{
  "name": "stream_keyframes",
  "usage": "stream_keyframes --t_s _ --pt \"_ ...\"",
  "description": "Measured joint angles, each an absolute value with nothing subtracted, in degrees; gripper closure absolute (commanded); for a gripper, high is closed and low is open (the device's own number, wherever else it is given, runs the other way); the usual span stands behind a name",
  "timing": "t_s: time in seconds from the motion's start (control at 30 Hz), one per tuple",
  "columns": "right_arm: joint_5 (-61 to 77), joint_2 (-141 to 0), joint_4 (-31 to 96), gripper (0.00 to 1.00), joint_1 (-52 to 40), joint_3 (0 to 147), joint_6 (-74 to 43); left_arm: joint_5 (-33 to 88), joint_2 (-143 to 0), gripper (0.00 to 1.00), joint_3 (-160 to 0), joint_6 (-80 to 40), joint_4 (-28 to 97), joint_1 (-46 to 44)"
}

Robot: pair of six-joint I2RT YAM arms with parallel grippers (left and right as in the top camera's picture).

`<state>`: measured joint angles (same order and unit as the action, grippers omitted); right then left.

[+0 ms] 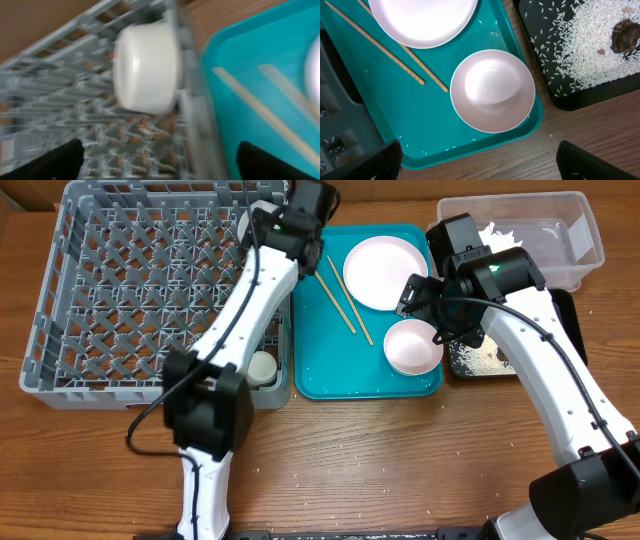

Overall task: Sort waste into correct bins and load items into the dishwasher
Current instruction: 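Move the left gripper back to the pink bowl on the teal tray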

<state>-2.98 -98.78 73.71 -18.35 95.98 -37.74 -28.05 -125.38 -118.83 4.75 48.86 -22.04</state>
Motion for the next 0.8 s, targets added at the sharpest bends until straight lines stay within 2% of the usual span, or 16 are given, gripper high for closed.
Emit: stream_keyframes --t_s 0.2,0.33,0.67,0.8 --pt "-3.0 -98.8 73.7 0.00 -18.3 96.0 -37.7 -3.7 -121.1 0.04 -119.5 -3.8 55.7 -22.0" --pt "-3.0 -98.8 73.7 0.00 -18.3 96.0 -37.7 7.0 -121.8 0.11 -119.5 -10.5 59.2 -22.1" --pt "-0.4 -98.8 74.7 0.00 -17.9 96.2 -37.7 14.0 -122.6 0.08 -119.5 -15.4 61.1 -24.1" --pt "1.0 -98.5 78.9 0.00 -14.1 99.7 -37.7 14.0 -122.7 0.10 -119.2 -16.2 61.0 -27.4"
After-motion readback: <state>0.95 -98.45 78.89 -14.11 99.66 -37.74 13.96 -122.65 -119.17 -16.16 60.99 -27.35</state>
